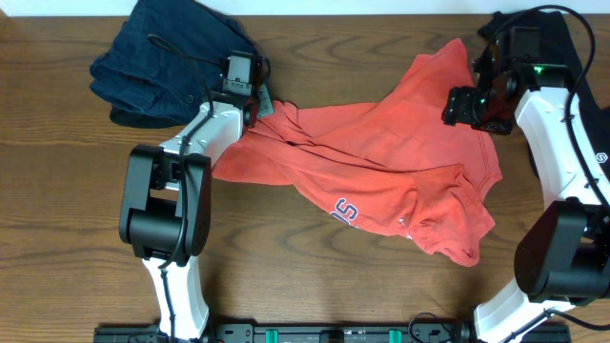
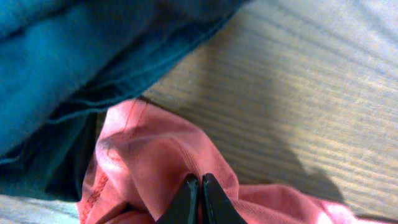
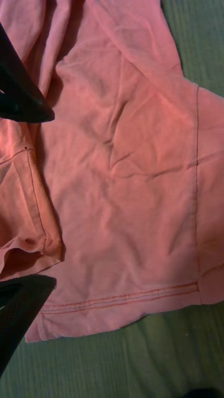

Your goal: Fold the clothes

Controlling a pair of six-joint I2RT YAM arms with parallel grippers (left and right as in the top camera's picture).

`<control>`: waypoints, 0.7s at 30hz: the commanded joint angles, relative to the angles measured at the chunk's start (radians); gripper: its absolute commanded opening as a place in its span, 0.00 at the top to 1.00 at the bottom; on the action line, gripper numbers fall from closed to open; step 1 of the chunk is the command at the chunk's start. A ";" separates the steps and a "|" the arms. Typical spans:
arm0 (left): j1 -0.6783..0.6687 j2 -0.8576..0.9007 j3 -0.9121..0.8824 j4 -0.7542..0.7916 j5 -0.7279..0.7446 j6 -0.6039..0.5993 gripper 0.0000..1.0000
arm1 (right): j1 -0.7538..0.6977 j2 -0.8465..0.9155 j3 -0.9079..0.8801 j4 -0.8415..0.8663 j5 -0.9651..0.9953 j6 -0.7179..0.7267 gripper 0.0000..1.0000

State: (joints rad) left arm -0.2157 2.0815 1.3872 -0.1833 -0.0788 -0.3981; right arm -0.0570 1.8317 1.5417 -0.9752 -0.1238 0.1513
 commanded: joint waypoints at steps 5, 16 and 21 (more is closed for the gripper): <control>0.007 -0.065 0.011 -0.011 -0.009 -0.007 0.94 | 0.016 -0.014 0.014 0.004 -0.008 -0.007 0.24; 0.007 -0.302 0.011 -0.269 -0.009 0.001 0.94 | 0.016 -0.014 0.014 0.007 -0.009 -0.007 0.24; 0.007 -0.318 0.011 -0.446 -0.009 0.001 0.94 | 0.016 -0.014 0.014 0.007 -0.008 -0.007 0.24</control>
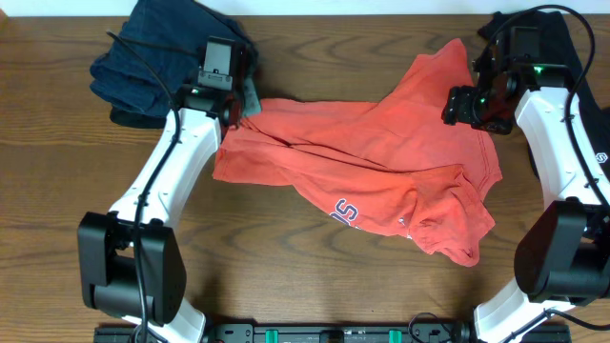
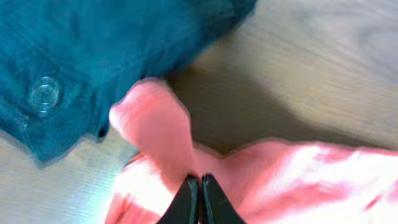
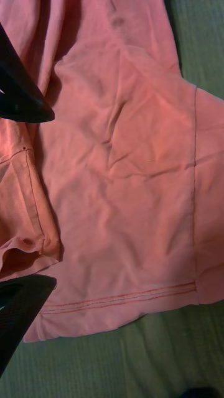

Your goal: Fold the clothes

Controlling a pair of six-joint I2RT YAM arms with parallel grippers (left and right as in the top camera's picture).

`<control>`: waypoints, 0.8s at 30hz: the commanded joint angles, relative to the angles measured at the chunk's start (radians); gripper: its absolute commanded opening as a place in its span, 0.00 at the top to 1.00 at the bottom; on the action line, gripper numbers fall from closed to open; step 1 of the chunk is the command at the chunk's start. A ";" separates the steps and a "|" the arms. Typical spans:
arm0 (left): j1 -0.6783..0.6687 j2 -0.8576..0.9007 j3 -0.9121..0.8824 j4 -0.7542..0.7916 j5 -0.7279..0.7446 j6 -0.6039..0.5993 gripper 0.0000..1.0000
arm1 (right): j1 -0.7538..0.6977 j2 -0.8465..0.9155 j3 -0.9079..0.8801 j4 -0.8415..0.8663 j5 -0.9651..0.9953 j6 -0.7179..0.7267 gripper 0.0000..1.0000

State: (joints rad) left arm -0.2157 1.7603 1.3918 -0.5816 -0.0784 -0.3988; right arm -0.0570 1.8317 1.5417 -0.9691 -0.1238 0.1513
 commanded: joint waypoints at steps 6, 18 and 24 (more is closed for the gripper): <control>0.007 0.003 0.006 -0.271 -0.009 0.041 0.94 | 0.016 -0.014 0.014 0.001 -0.008 -0.009 0.24; 0.007 0.010 -0.063 -0.404 -0.008 0.042 0.94 | 0.019 -0.006 0.014 0.063 -0.008 -0.011 0.27; 0.007 0.024 -0.063 -0.377 -0.008 0.042 0.94 | 0.016 0.056 0.014 0.212 0.000 -0.019 0.33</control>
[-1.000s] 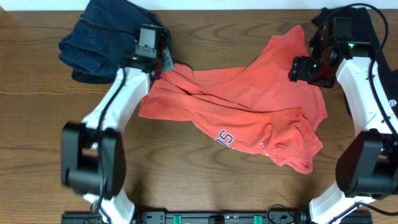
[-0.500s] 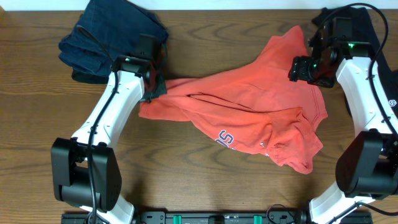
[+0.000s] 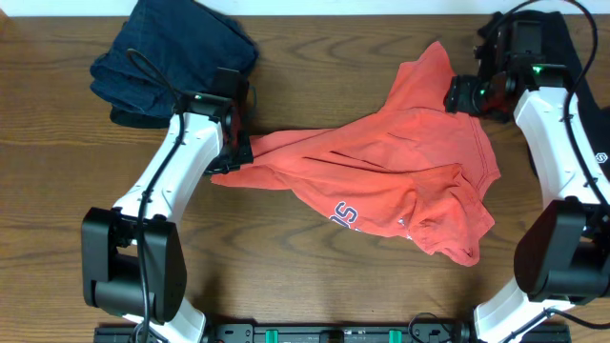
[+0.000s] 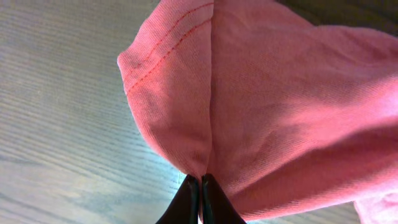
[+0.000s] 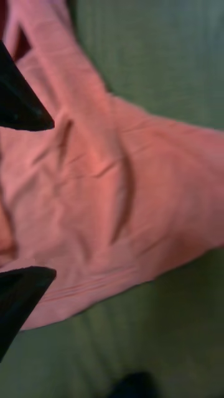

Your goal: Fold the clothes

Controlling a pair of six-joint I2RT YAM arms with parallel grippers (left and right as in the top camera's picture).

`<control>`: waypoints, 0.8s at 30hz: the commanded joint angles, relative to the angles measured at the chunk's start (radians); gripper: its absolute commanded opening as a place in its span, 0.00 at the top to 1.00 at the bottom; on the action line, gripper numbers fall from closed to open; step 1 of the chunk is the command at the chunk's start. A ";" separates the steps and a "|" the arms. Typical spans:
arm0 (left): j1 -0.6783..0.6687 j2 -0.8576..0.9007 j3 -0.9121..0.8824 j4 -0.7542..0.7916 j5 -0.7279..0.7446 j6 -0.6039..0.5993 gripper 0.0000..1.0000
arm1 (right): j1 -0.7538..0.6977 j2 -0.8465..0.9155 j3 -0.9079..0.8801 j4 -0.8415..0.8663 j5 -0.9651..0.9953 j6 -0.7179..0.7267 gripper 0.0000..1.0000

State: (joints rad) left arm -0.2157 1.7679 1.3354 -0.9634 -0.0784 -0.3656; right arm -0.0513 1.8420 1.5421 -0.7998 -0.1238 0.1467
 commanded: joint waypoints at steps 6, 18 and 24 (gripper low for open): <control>0.007 0.016 -0.007 0.039 -0.007 0.008 0.94 | 0.009 0.175 0.082 0.187 0.059 -0.029 0.34; 0.007 0.016 -0.007 0.076 -0.008 0.009 0.94 | 0.009 0.565 0.439 0.346 0.054 -0.087 0.28; 0.007 0.016 -0.007 0.087 -0.009 0.008 0.94 | 0.011 0.684 0.490 0.466 0.002 -0.048 0.28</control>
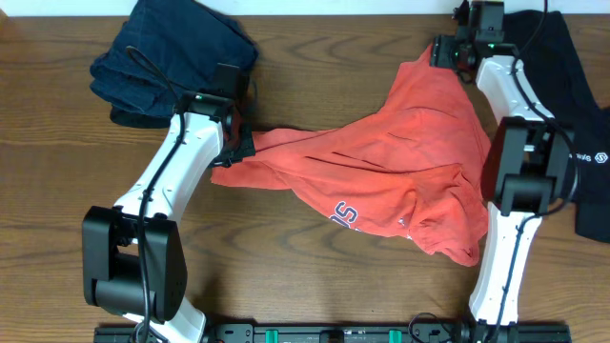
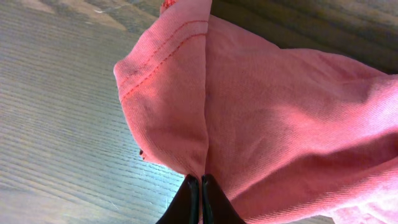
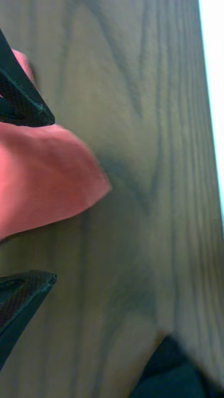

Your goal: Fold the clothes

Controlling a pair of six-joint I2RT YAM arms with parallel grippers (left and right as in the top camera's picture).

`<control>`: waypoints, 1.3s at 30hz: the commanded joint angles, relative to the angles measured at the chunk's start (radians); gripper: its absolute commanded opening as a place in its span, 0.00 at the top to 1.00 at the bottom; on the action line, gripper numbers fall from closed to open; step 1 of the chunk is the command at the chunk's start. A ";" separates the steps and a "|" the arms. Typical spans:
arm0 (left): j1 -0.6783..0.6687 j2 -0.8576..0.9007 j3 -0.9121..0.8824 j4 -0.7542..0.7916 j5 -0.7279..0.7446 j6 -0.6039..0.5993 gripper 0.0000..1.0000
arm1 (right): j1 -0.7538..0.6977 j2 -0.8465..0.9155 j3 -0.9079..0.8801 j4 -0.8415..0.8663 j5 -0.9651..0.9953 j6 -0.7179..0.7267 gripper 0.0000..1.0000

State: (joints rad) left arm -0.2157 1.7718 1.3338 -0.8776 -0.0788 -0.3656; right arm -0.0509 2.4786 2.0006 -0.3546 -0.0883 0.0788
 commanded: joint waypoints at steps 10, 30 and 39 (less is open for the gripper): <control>0.007 0.013 -0.006 0.006 -0.008 0.008 0.94 | 0.013 0.132 0.031 0.141 -0.058 0.047 0.40; 0.007 0.013 -0.006 0.037 -0.009 0.009 0.94 | -0.043 0.130 0.636 -0.659 -0.103 -0.033 0.99; 0.008 0.013 -0.005 0.027 -0.009 0.010 0.94 | -0.042 0.130 0.951 -1.326 -0.156 -0.036 0.99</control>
State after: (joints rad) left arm -0.2157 1.7718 1.3338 -0.8410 -0.0788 -0.3653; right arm -0.0883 2.6076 2.8666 -1.5974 -0.2043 0.0559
